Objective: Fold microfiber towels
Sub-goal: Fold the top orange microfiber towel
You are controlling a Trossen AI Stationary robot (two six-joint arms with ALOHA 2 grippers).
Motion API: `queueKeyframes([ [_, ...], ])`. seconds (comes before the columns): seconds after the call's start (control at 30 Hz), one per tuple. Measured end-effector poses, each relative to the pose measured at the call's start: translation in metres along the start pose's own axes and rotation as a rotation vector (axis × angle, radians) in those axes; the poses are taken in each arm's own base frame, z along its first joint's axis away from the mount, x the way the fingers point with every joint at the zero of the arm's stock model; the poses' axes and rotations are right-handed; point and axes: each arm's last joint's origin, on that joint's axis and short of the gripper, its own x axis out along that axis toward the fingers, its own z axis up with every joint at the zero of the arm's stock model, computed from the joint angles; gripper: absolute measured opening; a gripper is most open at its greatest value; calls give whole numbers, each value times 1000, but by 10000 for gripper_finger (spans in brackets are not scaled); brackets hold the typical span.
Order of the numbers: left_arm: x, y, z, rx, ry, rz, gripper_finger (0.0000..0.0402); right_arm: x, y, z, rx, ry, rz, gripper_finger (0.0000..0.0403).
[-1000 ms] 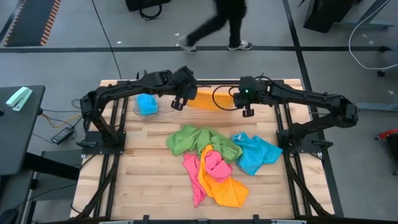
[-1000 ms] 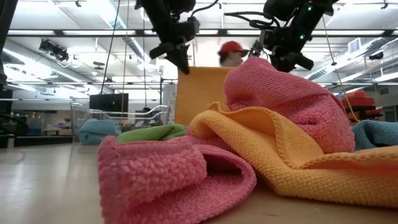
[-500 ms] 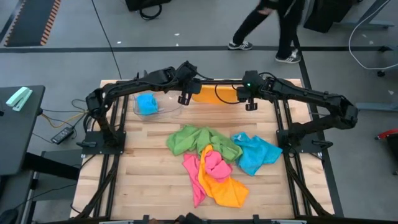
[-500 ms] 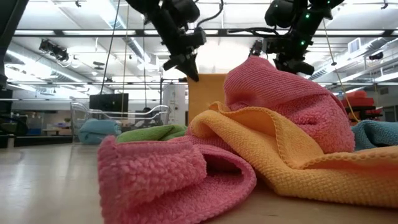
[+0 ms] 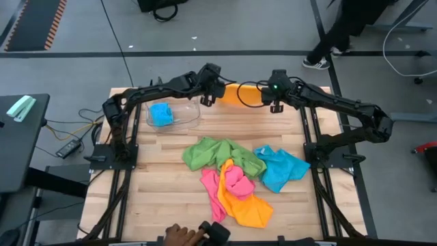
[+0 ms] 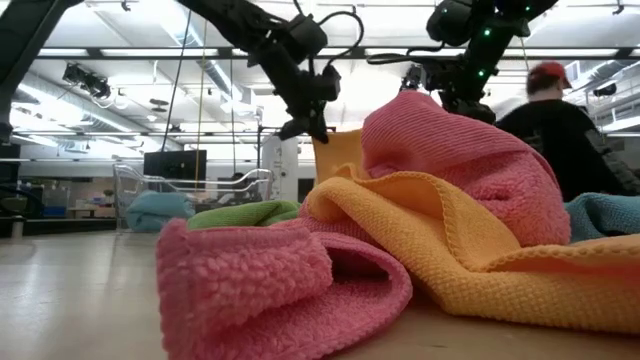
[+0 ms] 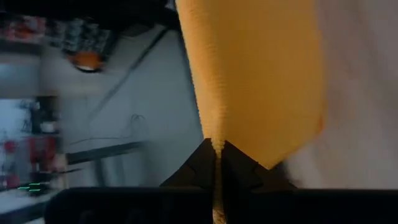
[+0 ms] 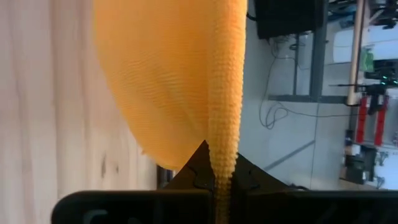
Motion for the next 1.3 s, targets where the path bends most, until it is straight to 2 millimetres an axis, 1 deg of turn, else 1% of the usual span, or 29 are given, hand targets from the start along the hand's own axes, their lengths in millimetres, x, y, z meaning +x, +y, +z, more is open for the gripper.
queueKeyframes([
  [0.1,4,-3,2,34,5,-6,15,2,1,1,2,0,7,12],
  [0.17,4,-9,6,50,7,-26,9,7,6,4,4,-1,44,12],
  [0.23,4,-17,11,70,13,-68,7,15,15,9,-11,-5,93,12],
  [0.33,3,-29,18,78,21,-128,14,30,34,16,-75,35,166,12],
  [0.47,0,-44,27,68,37,-198,19,38,52,24,-122,98,198,12],
  [0.57,-4,-53,34,58,38,-228,10,34,60,29,-126,100,209,12],
  [0.63,-6,-64,37,61,40,-251,8,30,63,32,-124,88,206,12],
  [0.77,-7,-83,42,68,46,-292,21,23,69,37,-121,67,211,12],
  [0.9,-8,-104,44,71,58,-331,35,20,76,39,-131,60,260,12],
  [1.07,-13,-119,51,69,46,-360,31,19,93,35,-158,50,355,15],
  [1.17,-17,-127,58,69,30,-368,30,17,107,32,-199,39,401,32],
  [1.3,-23,-134,66,30,-20,-426,41,12,126,31,-229,39,428,84],
])
